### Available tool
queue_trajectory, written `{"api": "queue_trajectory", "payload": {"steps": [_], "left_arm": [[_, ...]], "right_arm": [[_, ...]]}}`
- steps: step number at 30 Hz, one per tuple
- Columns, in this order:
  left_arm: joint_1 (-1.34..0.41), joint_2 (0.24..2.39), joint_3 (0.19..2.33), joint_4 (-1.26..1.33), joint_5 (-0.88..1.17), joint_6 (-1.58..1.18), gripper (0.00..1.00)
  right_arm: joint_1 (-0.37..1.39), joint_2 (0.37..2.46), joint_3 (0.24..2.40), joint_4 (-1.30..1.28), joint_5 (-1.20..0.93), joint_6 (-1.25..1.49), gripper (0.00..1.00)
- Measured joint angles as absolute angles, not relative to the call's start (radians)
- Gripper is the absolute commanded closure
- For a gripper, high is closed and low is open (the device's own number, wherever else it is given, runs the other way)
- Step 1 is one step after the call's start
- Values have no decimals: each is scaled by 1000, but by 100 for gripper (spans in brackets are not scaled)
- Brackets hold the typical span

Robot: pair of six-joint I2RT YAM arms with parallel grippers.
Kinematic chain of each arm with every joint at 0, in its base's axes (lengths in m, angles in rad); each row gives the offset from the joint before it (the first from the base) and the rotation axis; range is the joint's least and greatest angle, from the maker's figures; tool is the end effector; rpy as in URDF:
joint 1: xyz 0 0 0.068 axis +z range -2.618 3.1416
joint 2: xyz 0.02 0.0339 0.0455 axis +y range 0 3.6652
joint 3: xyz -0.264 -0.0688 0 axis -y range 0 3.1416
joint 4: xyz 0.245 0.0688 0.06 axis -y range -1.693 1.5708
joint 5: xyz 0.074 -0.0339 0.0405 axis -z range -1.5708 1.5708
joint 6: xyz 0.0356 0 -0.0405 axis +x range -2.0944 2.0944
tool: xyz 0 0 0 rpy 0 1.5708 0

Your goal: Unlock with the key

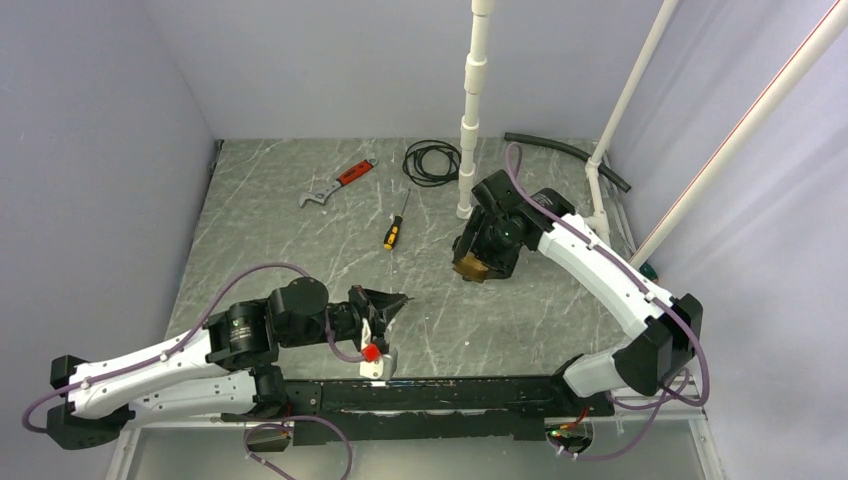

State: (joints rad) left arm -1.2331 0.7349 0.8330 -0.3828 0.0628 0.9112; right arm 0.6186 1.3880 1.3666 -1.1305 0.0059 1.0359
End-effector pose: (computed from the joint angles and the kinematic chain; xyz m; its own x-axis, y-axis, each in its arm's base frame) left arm 0.0533 -0.1585 0.3435 0.7029 0.3788 -0.6021 0.6628 -0.0416 0.7476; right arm 0.2142 0.1522 0.3277 -0.8766 0.4320 -0.2120 0.3457 0.8718 0.3472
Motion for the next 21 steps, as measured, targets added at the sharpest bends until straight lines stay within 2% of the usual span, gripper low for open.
{"api": "queue_trajectory", "payload": {"steps": [7,21], "left_arm": [[-1241,763,767,-364,91,1051,100],[-1248,828,700,-255,62,1087,100]], "right_arm": [[617,1400,1346,-1098,-82,1133,100],[675,1399,1250,-1000,-147,1335,100]]}}
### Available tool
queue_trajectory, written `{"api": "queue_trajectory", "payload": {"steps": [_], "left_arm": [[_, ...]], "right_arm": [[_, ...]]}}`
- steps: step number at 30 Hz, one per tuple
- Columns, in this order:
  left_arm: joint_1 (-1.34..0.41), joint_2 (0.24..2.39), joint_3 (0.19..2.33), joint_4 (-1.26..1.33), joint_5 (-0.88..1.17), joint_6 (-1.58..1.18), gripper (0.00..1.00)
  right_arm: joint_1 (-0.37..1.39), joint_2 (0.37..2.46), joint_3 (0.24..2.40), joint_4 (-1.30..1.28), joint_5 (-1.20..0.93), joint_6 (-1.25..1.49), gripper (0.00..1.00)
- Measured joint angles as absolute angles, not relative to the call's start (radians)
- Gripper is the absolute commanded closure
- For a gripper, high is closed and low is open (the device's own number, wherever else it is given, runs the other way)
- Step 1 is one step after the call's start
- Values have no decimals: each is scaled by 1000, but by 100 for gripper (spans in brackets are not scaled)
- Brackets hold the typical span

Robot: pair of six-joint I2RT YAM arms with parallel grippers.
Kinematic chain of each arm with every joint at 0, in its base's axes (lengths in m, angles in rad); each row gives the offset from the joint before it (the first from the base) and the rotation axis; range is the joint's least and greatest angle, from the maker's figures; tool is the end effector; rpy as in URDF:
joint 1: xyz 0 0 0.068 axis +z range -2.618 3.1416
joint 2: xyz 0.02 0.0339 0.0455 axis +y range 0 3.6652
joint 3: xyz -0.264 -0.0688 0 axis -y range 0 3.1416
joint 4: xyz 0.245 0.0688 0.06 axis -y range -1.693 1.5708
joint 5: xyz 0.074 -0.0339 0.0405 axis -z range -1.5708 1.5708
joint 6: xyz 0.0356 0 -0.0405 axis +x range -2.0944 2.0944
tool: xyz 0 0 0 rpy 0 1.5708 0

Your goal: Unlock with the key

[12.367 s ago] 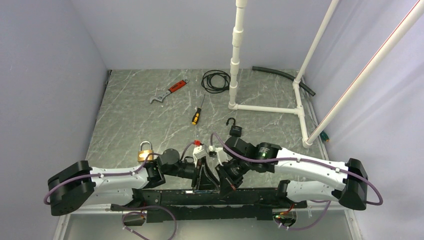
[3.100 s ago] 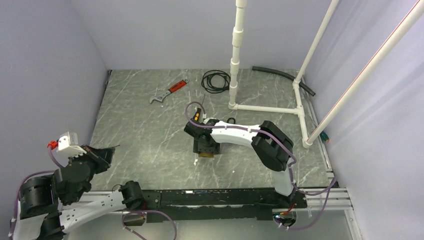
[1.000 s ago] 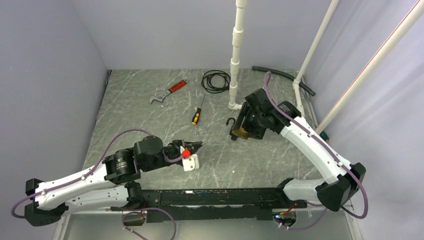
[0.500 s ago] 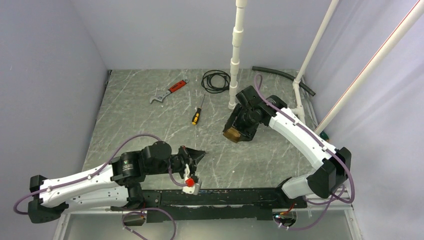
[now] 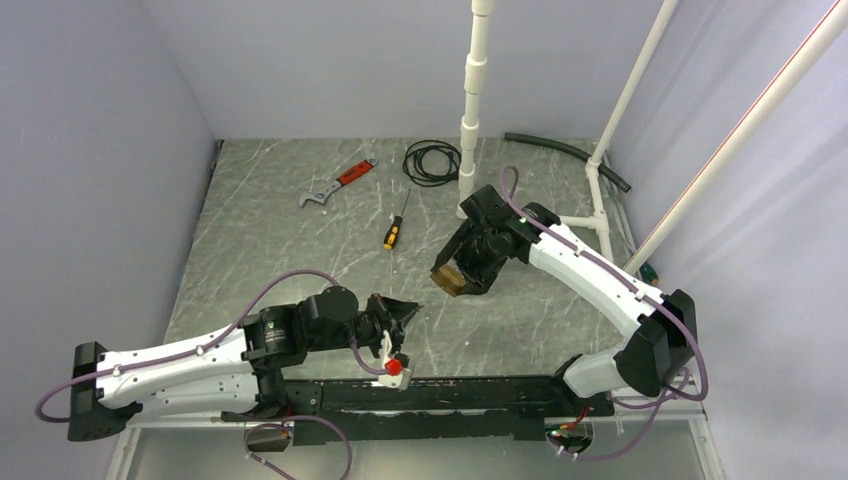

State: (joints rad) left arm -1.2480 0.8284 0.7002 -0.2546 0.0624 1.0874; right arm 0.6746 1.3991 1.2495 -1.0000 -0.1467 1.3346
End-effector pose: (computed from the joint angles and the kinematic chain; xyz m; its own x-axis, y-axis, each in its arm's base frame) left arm 0.0594 -0.1845 0.2953 0.7992 0.3964 -0.4518 0.5534 -0.1920 0.8105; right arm 0.2082 0.1732 0.2968 -0.8129 0.5814 0.0340 0.5374 0.7262 0.4287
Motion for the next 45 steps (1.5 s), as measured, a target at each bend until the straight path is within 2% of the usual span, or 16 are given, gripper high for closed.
{"api": "queue_trajectory", "payload": {"steps": [16,31,45], "left_arm": [[-1252,818,649,-223,54,1087,100],[-1276,833,587,-139,-107,1147,100],[-1278,863,576,-112,-137,1164,100]], "right_arm": [[748,1463,1224,-884,-214,1390,100],[761,1487,1182,-812,-272,1438,100],[763,1487,1182,-794,-282,1448,100]]}}
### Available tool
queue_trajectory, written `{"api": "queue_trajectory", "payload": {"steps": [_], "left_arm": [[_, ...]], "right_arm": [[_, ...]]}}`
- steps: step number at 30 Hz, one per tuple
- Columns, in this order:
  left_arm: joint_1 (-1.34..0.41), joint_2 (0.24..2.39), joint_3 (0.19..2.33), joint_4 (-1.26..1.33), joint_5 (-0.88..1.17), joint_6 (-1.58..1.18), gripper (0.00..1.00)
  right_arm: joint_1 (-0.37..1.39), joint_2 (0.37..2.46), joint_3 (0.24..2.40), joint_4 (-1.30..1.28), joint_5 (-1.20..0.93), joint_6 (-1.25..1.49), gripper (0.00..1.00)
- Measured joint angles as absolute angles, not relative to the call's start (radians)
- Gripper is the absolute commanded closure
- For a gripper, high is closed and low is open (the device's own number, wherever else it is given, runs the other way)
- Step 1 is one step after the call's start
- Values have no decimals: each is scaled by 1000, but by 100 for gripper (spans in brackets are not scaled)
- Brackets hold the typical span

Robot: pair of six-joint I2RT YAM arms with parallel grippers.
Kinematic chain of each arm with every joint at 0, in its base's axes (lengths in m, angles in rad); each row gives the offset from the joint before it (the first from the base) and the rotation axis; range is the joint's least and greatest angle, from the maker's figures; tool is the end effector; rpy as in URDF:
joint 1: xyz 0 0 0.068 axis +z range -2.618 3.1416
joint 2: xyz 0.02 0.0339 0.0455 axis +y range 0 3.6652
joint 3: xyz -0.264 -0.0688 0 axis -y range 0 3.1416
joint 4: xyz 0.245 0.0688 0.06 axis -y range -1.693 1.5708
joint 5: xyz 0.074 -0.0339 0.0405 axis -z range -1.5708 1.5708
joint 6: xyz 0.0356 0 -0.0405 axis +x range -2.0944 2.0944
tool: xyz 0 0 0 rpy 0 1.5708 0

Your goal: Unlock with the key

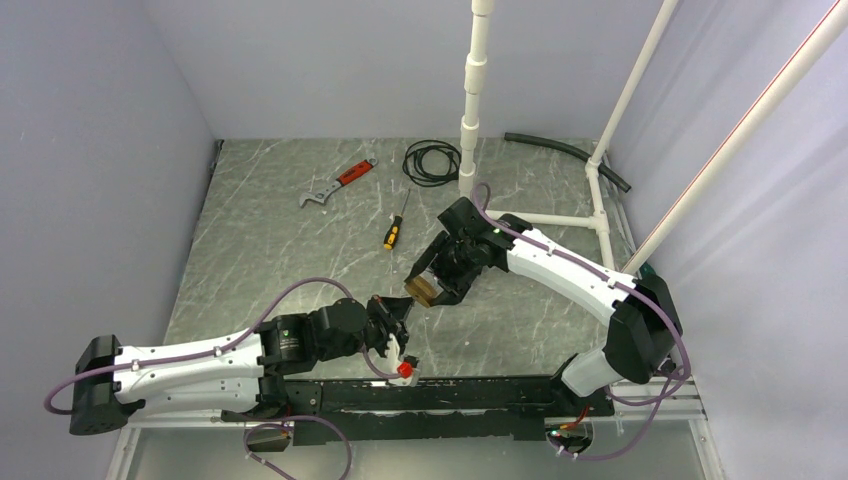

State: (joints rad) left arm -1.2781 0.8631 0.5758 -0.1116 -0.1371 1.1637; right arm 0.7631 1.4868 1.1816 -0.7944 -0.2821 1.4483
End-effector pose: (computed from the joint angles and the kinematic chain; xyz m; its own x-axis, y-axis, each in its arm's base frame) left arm 0.0627 -0.1911 0.2598 0.7932 0.5204 -0.3161 0.4641 -0.1806 0.8672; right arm 0.2090 0.2136 0.2638 -0.8282 0.5270 0.1907 0.5468 0.6854 0.4809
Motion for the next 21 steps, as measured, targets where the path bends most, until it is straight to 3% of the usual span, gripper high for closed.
{"api": "queue_trajectory", "payload": {"steps": [21], "left_arm": [[-1278,819,559,-126,-147,1167,100]], "right_arm": [[769,1487,1155,-770,-299,1448,100]]}}
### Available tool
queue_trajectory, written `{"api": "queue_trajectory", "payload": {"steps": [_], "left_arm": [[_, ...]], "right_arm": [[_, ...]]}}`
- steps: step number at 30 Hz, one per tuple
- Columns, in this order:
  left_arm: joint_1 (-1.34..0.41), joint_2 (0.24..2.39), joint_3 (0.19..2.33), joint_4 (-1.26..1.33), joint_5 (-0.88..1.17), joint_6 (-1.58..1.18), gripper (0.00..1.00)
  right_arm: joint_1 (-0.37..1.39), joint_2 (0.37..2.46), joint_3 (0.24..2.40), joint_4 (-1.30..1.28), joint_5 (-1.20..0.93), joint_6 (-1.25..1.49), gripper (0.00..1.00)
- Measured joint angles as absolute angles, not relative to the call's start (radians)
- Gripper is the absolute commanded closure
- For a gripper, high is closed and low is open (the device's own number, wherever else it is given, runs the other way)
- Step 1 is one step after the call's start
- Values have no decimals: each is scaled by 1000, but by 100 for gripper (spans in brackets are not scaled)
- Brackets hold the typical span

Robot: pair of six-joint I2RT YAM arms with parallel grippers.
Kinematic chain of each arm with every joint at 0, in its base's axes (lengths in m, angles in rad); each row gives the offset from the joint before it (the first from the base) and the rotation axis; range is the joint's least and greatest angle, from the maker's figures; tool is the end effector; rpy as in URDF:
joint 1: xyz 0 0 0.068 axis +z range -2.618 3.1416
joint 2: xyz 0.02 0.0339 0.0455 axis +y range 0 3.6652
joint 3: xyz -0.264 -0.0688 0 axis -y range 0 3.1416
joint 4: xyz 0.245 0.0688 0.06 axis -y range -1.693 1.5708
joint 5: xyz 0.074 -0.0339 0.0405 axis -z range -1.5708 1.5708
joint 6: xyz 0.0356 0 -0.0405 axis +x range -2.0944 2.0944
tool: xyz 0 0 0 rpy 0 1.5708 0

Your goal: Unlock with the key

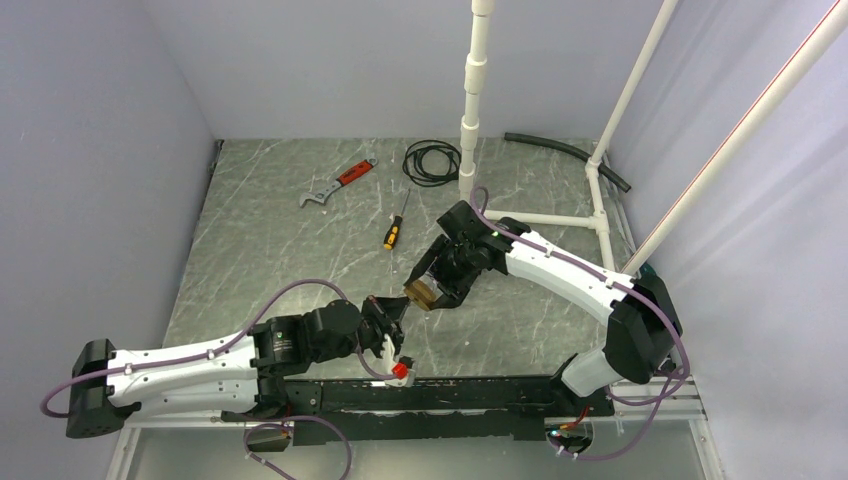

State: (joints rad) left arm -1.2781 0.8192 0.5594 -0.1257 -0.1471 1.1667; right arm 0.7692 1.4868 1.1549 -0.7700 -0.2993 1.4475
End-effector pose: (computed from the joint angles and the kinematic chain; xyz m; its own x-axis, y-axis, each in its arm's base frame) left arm 0.0607 -0.1834 0.2604 0.7922 0.5236 -0.3137 0.4567 -0.1677 0.8736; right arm 0.2067 0.2147 0.2571 -0.8334 0.5130 0.2055 0.5425 0.6888 0.4808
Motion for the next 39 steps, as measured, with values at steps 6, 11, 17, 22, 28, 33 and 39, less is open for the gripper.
{"api": "queue_trajectory", "payload": {"steps": [6,11,17,22,28,33,39], "left_arm": [[-1278,817,559,-126,-147,1167,100],[-1278,817,555,-125,-147,1166,100],[-1278,818,548,-125,-146,1167,100],[-1278,818,543,-118,-146,1167,100],[-1278,828,543,-115,-146,1167,100],[-1278,831,543,-116,-146,1167,100],[-1279,831,543,-116,-144,1167,100]], "right_arm": [[769,1487,1154,-768,-299,1448,100],[772,1487,1154,-767,-299,1448,100],[779,1487,1154,-760,-300,1448,100],[783,1487,1154,-757,-302,1448,100],[783,1487,1154,-752,-308,1448,100],[783,1487,1154,-748,-310,1448,100],[783,1487,1154,-746,-316,1448,100]]}}
